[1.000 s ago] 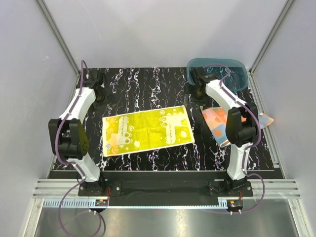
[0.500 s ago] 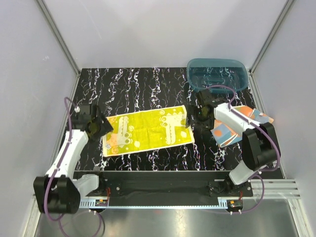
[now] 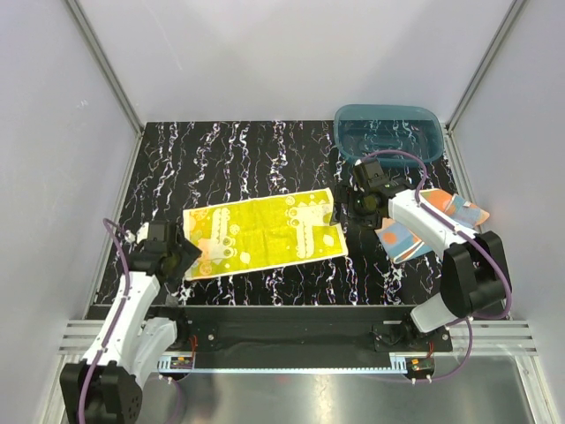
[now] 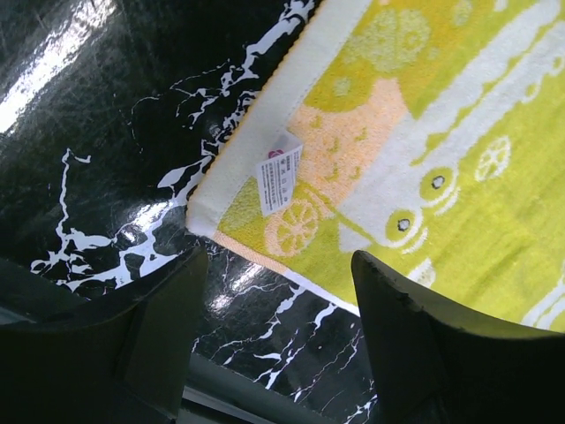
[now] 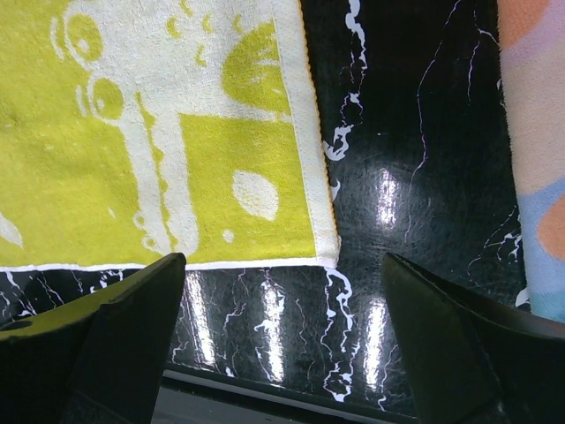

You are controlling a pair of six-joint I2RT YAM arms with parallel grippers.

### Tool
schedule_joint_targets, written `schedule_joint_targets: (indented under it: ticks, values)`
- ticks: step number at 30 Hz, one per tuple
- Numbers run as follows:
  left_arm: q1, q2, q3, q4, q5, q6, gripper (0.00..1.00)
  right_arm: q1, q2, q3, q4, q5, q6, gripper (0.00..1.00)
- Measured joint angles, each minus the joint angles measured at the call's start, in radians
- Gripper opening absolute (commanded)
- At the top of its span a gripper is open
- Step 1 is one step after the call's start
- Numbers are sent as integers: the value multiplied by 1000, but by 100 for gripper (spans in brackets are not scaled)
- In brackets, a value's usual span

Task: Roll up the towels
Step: Fold the towel

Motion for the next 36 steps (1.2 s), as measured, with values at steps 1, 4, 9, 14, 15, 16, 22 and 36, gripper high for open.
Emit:
schedule_joint_targets:
  ticks: [1, 4, 9, 14, 15, 16, 22, 36]
  values:
    - [0, 13, -3, 4, -1, -10, 70, 0, 0, 0, 0, 0, -6, 100]
    - [-1, 61, -40, 40, -3, -45, 68, 0, -3, -3, 1, 0, -17, 100]
    - [-10, 46, -107, 40, -23, -85, 65, 0, -3, -16, 0, -25, -31, 100]
    - [-15, 58, -108, 49, -63, -104, 57, 0, 1, -17, 1, -46, -36, 100]
    - [-15, 63, -108, 50, -74, -106, 55, 0, 2, -17, 1, -50, -38, 100]
    - [-15, 66, -109, 52, -84, -108, 53, 0, 3, -17, 1, -50, -39, 100]
    - [-15, 89, -117, 69, -126, -106, 46, 0, 14, -17, 1, -52, -42, 99]
    - [-15, 116, -135, 148, -137, -58, 0, 0, 46, -18, 4, -55, -50, 100]
